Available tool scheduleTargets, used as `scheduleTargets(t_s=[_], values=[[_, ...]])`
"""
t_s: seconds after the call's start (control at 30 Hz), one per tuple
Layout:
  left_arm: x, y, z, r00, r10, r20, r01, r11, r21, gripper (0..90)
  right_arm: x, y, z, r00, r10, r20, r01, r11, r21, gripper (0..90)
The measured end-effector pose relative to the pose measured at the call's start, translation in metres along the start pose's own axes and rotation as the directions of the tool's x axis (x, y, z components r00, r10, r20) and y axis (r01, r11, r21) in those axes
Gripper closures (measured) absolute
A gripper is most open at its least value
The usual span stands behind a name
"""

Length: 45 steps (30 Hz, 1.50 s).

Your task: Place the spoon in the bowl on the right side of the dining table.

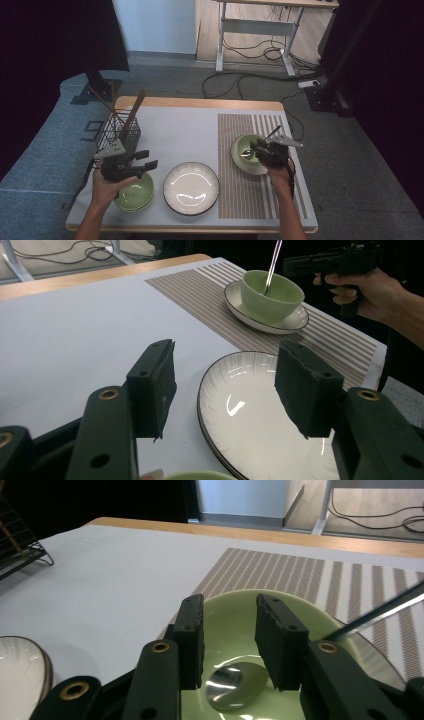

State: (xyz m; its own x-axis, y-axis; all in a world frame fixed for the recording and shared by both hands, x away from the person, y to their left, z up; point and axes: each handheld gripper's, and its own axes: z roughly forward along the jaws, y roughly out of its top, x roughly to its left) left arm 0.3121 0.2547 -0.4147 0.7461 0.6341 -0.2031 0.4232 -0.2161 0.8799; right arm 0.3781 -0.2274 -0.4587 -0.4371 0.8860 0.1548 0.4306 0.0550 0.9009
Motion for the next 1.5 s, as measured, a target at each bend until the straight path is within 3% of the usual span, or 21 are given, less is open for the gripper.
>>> scheduleTargets(t_s=[0.6,0.9,1.13,1.3,1.5], values=[[0.005,0.004,-0.014,0.9995,-0.002,-0.032,0.000,0.9990,-0.045,40.7,0.032,0.001,0.010,0.9944,-0.050,-0.093,0.053,0.998,0.022,56.0],[0.010,0.007,-0.026,0.9986,-0.020,-0.050,0.015,0.9966,-0.080,40.1,0.048,0.001,0.015,0.9860,-0.084,-0.144,0.091,0.995,0.044,54.7],[0.015,0.011,-0.035,0.9976,-0.018,-0.067,0.012,0.9962,-0.086,39.9,0.056,0.001,0.018,0.9815,-0.073,-0.177,0.082,0.996,0.046,54.0],[0.021,0.017,-0.043,0.9964,-0.027,-0.080,0.019,0.9958,-0.089,39.5,0.065,0.002,0.020,0.9740,-0.099,-0.204,0.112,0.992,0.053,52.8],[0.029,0.021,-0.048,0.9949,-0.041,-0.093,0.032,0.9947,-0.098,39.6,0.069,0.001,0.022,0.9710,-0.115,-0.210,0.130,0.990,0.061,52.2]])
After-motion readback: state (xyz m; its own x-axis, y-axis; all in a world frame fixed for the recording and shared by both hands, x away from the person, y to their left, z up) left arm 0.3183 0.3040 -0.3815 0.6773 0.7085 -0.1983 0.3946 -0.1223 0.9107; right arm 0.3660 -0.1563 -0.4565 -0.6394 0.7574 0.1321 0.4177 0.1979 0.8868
